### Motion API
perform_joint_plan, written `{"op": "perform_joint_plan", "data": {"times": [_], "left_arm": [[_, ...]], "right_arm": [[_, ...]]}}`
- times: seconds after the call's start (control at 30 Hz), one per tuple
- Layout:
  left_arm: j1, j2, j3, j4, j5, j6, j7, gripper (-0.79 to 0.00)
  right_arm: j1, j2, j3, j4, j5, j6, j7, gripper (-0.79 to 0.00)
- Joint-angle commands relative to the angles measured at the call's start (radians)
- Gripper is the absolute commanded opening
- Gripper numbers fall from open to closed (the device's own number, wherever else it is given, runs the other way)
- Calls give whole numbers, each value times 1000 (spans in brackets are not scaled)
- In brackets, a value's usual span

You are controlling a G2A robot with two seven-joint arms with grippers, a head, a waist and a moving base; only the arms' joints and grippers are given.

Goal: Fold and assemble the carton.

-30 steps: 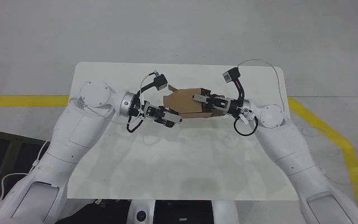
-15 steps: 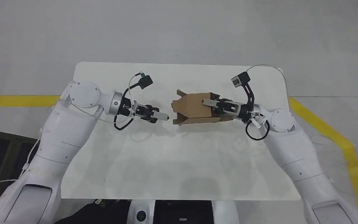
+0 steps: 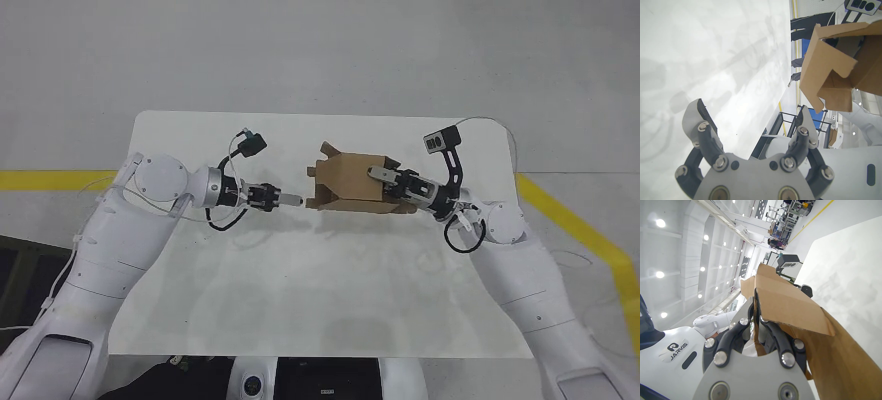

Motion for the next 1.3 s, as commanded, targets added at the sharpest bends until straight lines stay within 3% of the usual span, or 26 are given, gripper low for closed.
{"op": "perform_joint_plan", "data": {"times": [0.0, 0.47, 1.27], "left_arm": [[-1, -2, 6, -5, -6, 0, -1, 0], [-35, -16, 36, -10, -76, -17, -2, 0], [-62, -21, 46, 20, -98, -35, -20, 0]], "right_arm": [[-1, -3, -6, -3, 1, 0, -6, -785], [14, -31, -66, -14, 24, 0, 3, -785], [25, -51, -76, -11, 35, 27, 65, -785]]}}
